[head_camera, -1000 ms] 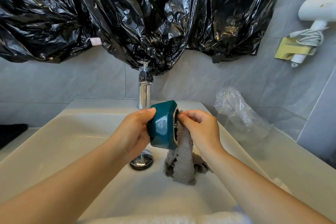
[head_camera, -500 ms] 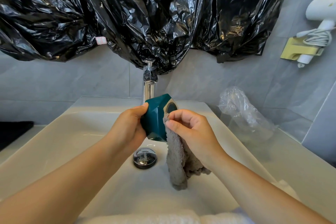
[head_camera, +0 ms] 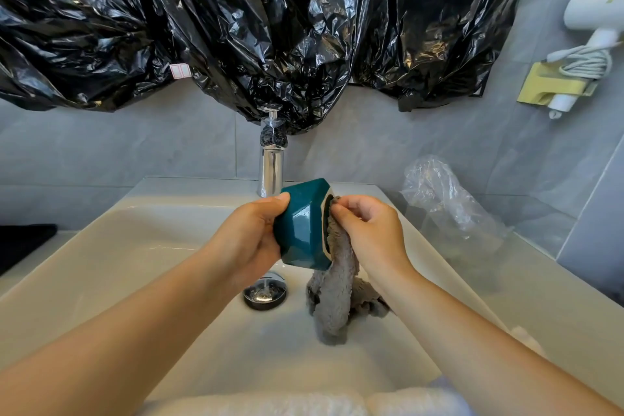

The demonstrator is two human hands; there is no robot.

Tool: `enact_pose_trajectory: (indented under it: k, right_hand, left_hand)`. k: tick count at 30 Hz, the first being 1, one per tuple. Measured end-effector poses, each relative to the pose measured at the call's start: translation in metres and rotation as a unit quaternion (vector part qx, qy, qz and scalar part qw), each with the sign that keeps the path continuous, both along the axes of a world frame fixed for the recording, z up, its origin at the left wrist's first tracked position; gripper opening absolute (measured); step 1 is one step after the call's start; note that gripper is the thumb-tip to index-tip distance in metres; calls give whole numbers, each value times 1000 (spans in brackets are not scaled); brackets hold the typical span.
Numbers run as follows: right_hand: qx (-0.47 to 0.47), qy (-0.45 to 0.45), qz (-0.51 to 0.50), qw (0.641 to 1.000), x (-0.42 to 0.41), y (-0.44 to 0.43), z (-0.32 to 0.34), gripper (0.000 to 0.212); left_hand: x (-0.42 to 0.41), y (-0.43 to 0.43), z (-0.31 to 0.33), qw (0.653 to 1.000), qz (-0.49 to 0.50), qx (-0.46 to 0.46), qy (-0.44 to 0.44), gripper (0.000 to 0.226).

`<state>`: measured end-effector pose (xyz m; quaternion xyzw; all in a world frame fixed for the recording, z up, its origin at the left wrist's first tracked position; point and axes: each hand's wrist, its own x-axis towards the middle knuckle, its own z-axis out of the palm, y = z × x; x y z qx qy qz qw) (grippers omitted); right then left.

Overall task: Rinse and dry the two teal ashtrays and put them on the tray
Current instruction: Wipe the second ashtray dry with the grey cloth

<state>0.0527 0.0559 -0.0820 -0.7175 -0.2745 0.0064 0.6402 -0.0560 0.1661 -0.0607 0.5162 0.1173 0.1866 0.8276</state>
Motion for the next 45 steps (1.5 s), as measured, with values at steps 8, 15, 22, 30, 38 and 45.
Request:
enact_pose_trajectory:
  k: [8, 15, 22, 30, 38, 45]
  right_hand:
    - [-60, -90, 196, 975, -20, -13, 9, 11]
    - [-236, -81, 48, 967, 6, -19, -3, 11]
    - [-350, -71, 46, 933, 21, -34, -9, 66]
    - [-531, -107, 151, 827, 19, -25, -28, 80]
    - [-409, -56, 137, 900, 26, -25, -28, 35]
    - [-205, 3, 102, 973, 24, -44, 3, 21]
  left_hand:
    - [0, 14, -2, 998, 48, -24, 19, 30]
    - [0, 22, 1, 997, 64, -4, 45, 19]
    - [2, 34, -5, 987, 122, 27, 104, 28]
    - [5, 44, -7, 981, 152, 23, 122, 33]
    - [6, 43, -5, 979, 151, 38, 133, 31]
    - [-1, 31, -1, 981, 85, 86, 151, 37]
